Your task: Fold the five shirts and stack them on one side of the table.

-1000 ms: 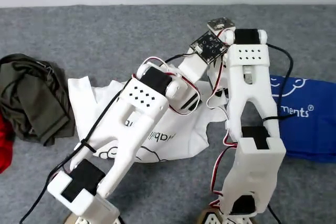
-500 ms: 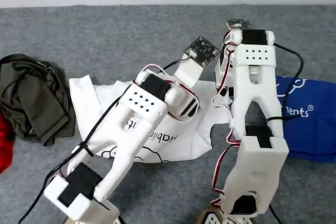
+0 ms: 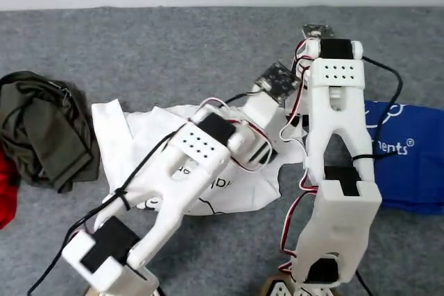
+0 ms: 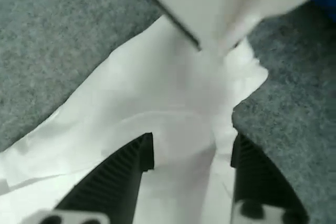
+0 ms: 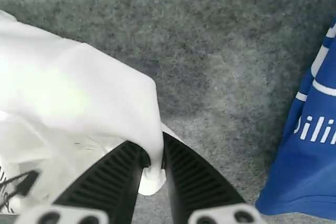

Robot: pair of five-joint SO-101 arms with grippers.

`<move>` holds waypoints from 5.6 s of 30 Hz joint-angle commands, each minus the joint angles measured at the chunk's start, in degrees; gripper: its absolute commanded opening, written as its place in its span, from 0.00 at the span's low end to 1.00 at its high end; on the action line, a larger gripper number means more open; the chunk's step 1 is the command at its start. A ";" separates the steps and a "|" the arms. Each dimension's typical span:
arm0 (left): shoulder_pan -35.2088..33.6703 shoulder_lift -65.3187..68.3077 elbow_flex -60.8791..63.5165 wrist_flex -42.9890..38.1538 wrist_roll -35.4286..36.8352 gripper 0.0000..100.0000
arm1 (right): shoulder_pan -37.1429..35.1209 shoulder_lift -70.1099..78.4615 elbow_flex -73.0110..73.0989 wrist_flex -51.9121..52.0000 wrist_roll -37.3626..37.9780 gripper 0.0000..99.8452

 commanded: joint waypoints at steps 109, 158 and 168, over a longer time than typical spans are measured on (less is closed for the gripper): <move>-44.31 -12.48 -5.23 33.23 -26.90 0.21 | 0.31 -22.73 27.78 -5.76 7.74 0.01; -39.82 41.32 -34.33 39.47 -34.99 0.01 | 0.22 -22.55 27.78 -6.02 7.56 0.01; -44.22 29.45 -34.24 41.67 -34.73 0.01 | 0.22 -22.81 27.52 -5.85 7.65 0.01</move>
